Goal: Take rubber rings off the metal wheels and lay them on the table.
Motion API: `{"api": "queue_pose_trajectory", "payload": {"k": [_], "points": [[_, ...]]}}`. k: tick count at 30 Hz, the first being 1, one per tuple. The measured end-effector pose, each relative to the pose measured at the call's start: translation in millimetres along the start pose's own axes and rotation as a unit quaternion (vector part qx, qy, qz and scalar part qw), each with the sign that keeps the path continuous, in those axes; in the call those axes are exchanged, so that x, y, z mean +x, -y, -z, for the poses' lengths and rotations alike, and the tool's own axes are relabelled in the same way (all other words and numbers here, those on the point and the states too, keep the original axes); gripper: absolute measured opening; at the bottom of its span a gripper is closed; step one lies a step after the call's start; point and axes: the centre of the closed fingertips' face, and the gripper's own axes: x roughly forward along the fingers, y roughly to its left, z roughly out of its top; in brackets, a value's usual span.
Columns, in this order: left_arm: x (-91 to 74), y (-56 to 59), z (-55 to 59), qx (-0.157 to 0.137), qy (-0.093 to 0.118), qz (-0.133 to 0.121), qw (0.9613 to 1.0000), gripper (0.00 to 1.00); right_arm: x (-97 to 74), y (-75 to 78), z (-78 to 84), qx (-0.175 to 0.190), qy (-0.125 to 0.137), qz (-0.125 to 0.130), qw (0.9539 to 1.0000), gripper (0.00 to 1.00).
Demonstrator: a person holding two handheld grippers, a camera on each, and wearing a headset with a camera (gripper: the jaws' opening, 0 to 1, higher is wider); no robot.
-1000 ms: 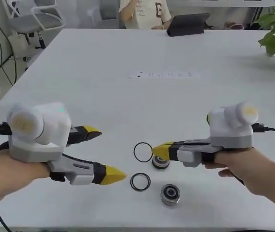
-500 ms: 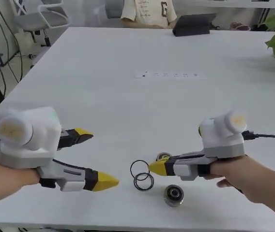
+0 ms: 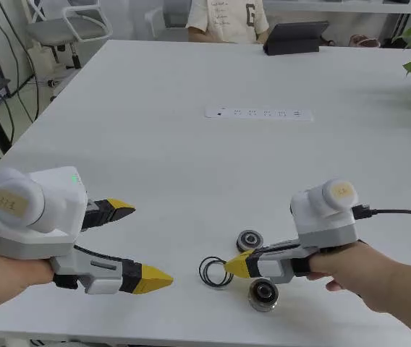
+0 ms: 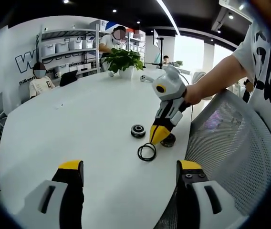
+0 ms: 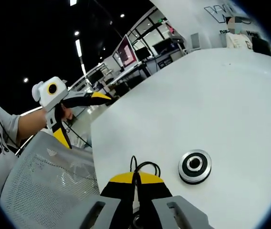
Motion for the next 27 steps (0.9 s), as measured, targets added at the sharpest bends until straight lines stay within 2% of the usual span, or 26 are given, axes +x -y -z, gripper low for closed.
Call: {"api": "queue_pose_trajectory", "payload": {"k": [11,19,27], "points": [[2.1,-0.1,1.7,-0.002,-0.005,0.002,1.0000,0.77,-1.3,6.7,2.7,0.000,-0.001,0.017,0.9998,0.00],[2.9,-0.5,1.1,-0.002,-0.007,0.004,1.0000,0.77,-3.8,9.3,0.9,-0.009,0.003,0.025,0.9996,0.07],[5.0,-2.5,-3.5,0.001,-0.008,0.007,0.9999,0.76,-16.1,6.6,-16.1,-0.009,0.034,0.021,0.9991,0.10]]}}
